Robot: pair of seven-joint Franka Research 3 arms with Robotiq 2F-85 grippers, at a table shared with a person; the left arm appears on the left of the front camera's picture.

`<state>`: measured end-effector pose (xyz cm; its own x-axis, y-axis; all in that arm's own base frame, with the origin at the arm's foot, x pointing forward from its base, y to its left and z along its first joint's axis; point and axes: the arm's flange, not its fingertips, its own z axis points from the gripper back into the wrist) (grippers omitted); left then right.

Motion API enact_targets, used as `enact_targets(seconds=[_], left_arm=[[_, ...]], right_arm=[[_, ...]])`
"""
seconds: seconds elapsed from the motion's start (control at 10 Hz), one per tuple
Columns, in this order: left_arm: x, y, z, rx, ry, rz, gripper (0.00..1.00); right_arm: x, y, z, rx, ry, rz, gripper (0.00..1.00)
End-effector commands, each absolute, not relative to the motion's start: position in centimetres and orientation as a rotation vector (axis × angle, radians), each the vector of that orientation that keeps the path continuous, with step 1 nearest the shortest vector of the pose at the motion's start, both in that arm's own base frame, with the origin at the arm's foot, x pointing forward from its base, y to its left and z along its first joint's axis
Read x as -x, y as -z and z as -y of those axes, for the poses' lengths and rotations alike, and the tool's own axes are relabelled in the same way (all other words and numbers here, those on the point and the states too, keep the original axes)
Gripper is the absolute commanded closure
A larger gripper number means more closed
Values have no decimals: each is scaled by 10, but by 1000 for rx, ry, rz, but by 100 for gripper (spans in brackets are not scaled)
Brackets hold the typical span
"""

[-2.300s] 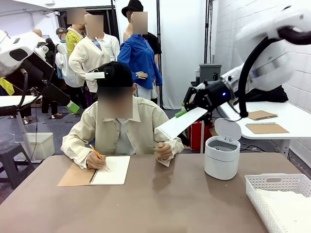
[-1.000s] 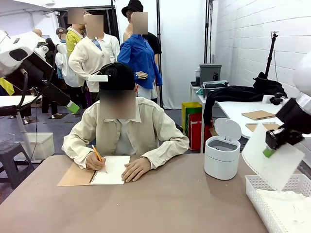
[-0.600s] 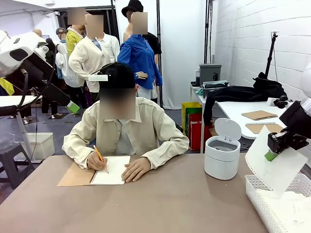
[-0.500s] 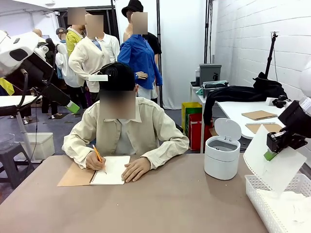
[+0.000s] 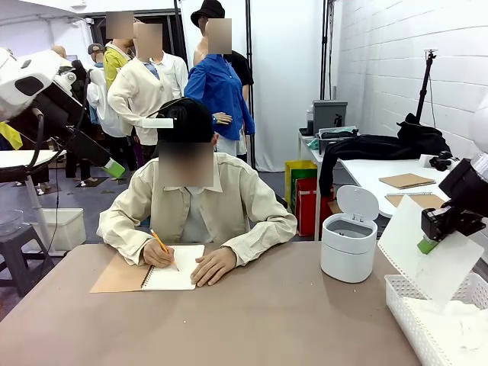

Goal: Sort the paper based on its condition.
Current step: If a person hands you a paper, place it in the Organizing basket , and if it's crumpled, put it in the Trash can.

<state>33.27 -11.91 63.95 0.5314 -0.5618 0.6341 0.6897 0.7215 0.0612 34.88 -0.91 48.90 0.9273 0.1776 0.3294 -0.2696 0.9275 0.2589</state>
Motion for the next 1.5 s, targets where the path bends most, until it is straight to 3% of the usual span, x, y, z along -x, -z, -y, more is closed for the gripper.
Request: enact_targets(seconds=[0.0,0.9,1.4], left_arm=[[-333,-639,118,215,750,677,0],[-333,-639,118,215,750,677,0],[-333,-639,118,215,750,677,0]], right_arm=[[-328,-469,22,-268,-184,238,100],[-275,-411,32,-250,-177,67,100],[-268,-360,12,-245,-158,66,100]])
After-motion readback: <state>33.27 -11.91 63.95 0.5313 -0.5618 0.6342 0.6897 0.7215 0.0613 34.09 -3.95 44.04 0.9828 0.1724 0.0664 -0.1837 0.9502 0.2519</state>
